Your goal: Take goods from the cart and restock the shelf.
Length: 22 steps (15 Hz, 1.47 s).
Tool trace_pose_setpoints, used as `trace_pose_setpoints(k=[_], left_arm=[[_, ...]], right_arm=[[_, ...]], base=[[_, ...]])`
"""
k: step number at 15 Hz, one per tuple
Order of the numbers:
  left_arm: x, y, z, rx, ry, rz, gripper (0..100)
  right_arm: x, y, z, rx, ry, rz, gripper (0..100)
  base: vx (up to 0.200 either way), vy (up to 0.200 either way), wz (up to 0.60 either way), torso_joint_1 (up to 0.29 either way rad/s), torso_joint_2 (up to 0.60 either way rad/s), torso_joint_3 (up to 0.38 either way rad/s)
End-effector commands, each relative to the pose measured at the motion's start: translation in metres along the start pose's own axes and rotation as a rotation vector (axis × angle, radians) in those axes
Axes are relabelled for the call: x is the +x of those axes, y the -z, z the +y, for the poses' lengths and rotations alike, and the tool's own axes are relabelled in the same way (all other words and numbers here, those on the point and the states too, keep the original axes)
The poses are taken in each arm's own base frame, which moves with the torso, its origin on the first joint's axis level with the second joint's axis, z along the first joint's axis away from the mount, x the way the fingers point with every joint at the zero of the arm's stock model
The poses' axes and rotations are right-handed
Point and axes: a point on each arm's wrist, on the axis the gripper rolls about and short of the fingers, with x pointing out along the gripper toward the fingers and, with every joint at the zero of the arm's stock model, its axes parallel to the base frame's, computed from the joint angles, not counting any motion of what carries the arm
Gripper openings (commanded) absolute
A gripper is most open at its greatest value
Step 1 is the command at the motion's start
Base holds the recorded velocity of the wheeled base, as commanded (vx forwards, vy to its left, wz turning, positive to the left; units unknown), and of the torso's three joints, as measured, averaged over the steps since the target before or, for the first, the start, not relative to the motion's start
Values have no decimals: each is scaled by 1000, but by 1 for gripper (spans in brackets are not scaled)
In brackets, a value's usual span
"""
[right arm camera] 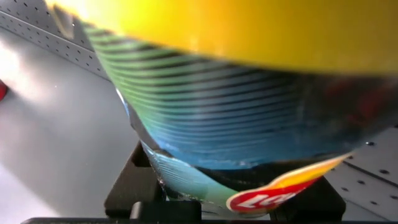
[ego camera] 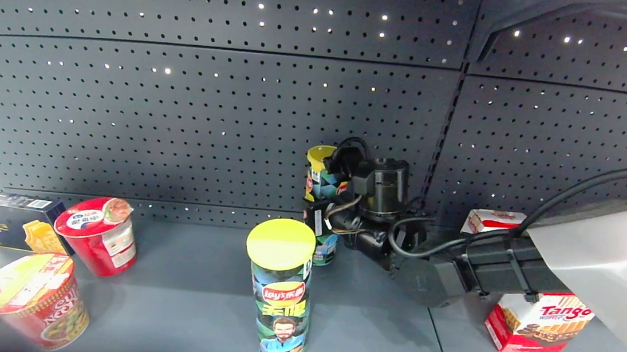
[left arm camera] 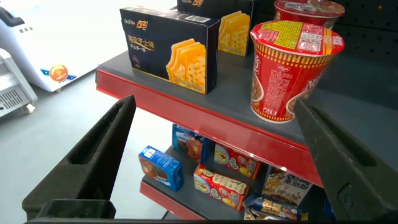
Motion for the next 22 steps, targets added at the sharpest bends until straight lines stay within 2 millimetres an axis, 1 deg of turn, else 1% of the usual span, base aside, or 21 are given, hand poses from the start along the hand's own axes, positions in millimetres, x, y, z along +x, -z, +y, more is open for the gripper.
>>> trace_pose_setpoints(k=[1,9,10,14,16,19,20,21,22], left_arm=[[0,0,0,-1,-1,0,100],[0,0,0,-1,-1,0,100],[0,0,0,-1,-1,0,100],[0,0,0,-1,-1,0,100],[0,0,0,-1,-1,0,100],[0,0,0,-1,-1,0,100],[0,0,0,-1,-1,0,100],[0,0,0,-1,-1,0,100],[0,0,0,-1,-1,0,100]], right_arm=[[8,5,3,-2,-4,3,0],[20,19,5,-14,-6,26,0],[20,20,5,-16,-6,29,100],[18,20,5,-17,-6,33,100],[11,11,4,-14,-6,18,100],[-8,7,0,-16,-4,35,100],[-22,8,-2,-20,-5,56,100],[-31,7,-4,-21,-4,59,100],[-32,7,-4,-21,-4,60,100]], base=[[0,0,0,0,0,0],[0,0,0,0,0,0],[0,0,0,0,0,0],[0,0,0,0,0,0],[0,0,0,0,0,0],[0,0,0,0,0,0],[0,0,0,0,0,0],[0,0,0,0,0,0],[0,0,0,0,0,0]])
